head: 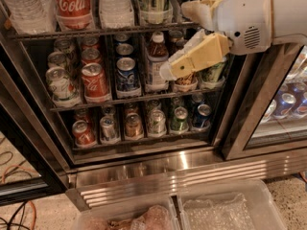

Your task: Pick water bottle from top shelf of fridge

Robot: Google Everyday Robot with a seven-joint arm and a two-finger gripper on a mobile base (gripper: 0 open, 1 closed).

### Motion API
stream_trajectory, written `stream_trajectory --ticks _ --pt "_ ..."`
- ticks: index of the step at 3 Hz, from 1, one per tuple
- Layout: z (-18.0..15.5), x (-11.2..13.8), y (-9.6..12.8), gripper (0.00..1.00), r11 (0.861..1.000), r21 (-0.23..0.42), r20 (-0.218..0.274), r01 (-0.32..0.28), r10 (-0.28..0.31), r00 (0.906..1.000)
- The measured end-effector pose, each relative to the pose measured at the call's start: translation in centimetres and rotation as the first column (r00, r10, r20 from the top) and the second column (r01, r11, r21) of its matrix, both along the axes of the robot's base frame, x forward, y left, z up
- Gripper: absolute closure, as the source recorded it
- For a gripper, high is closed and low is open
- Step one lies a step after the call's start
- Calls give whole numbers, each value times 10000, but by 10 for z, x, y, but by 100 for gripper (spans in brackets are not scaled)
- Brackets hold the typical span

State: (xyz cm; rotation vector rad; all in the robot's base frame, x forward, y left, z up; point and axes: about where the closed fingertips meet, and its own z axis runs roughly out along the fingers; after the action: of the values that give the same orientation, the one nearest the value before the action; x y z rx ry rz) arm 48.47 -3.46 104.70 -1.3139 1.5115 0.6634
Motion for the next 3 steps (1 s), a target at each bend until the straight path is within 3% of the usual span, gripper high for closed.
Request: stream_trajectory --ticks 2,3 --pt "3 2 6 0 9996 285 107 49 -52 9999" --pt "7 7 18 0 9957 883 146 298 -312 9994"
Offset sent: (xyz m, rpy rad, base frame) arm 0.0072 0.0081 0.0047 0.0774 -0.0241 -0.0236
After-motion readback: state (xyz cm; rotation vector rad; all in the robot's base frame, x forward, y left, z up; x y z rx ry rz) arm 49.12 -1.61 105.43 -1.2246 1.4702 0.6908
